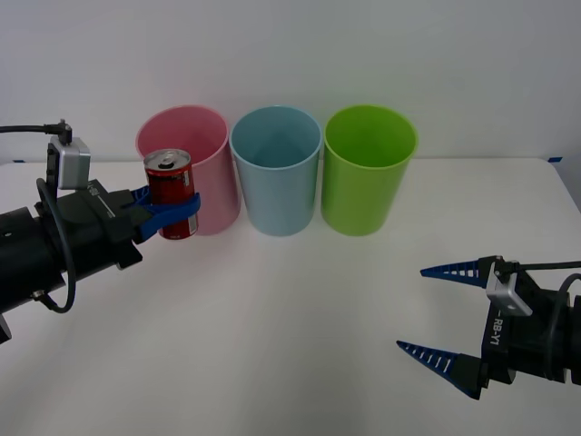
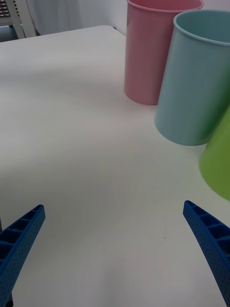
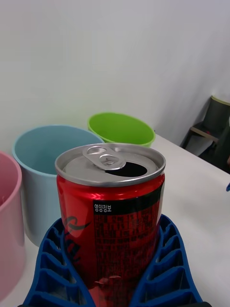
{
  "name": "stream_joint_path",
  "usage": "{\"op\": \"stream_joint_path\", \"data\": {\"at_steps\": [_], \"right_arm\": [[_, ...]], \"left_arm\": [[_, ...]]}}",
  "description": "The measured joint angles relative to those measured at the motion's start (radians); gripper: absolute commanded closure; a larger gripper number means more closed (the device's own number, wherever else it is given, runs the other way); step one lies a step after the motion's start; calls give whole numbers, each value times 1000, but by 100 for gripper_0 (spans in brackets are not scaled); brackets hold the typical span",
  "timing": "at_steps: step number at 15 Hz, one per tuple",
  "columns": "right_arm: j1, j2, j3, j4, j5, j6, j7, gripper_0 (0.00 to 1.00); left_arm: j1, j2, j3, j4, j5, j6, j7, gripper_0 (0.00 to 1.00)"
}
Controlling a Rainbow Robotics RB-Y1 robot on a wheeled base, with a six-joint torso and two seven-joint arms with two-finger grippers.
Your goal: Put cans in the blue bin and PET bottles in the pink bin and trash in the green bin.
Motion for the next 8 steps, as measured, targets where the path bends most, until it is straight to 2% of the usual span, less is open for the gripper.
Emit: {"op": "stream_joint_path", "data": {"at_steps": [3,8], "right_arm": [[0,0,0,0,0,0,0,0],[0,0,0,0,0,0,0,0]], "left_arm": [[-41,9,-16,-3,-16,61,21,100],[-259,15,-123,91,-38,111,119,100]]}}
